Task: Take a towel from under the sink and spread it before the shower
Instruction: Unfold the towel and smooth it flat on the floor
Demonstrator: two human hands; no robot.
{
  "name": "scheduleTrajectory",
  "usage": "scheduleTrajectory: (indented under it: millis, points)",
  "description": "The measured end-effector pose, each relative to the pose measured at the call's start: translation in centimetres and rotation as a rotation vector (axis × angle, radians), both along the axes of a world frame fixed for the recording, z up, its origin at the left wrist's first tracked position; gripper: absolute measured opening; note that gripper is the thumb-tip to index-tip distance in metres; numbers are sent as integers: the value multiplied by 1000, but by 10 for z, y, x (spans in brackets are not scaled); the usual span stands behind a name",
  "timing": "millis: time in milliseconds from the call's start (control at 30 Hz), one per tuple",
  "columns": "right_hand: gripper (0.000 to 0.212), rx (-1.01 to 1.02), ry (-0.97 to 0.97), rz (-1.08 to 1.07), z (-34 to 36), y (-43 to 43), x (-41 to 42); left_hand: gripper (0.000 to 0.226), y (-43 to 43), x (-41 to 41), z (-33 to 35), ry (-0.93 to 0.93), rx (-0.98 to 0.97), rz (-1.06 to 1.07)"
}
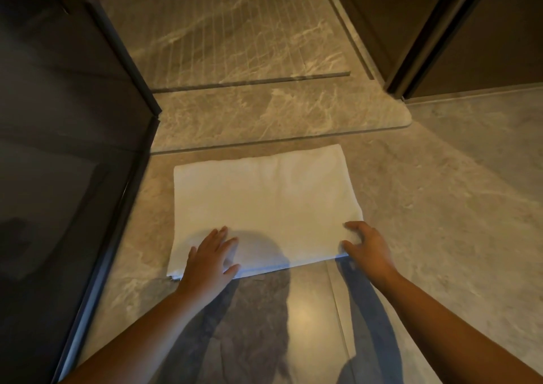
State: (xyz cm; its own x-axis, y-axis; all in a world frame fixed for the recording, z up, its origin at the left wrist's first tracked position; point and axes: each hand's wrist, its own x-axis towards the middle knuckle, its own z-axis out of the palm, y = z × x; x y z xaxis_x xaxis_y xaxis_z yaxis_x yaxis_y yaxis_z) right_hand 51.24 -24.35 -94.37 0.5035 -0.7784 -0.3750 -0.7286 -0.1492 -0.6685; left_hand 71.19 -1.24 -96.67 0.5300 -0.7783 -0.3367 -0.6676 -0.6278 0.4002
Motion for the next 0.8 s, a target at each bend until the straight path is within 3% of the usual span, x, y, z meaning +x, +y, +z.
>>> scheduleTrajectory:
  millis: [167, 267, 600, 800]
  points:
    - [21, 25, -216, -62, 24, 7, 9, 51, -15, -17, 16, 23, -239, 9]
    - [23, 80, -358, -103, 42, 13, 17, 51, -34, -33, 30, 63, -362, 24]
    - [18, 234, -635, -309, 78, 21, 42, 60, -76, -65, 52, -5, -494, 52]
    - [17, 298, -693, -358, 88, 18, 47, 25, -72, -52, 48, 47, -491, 223]
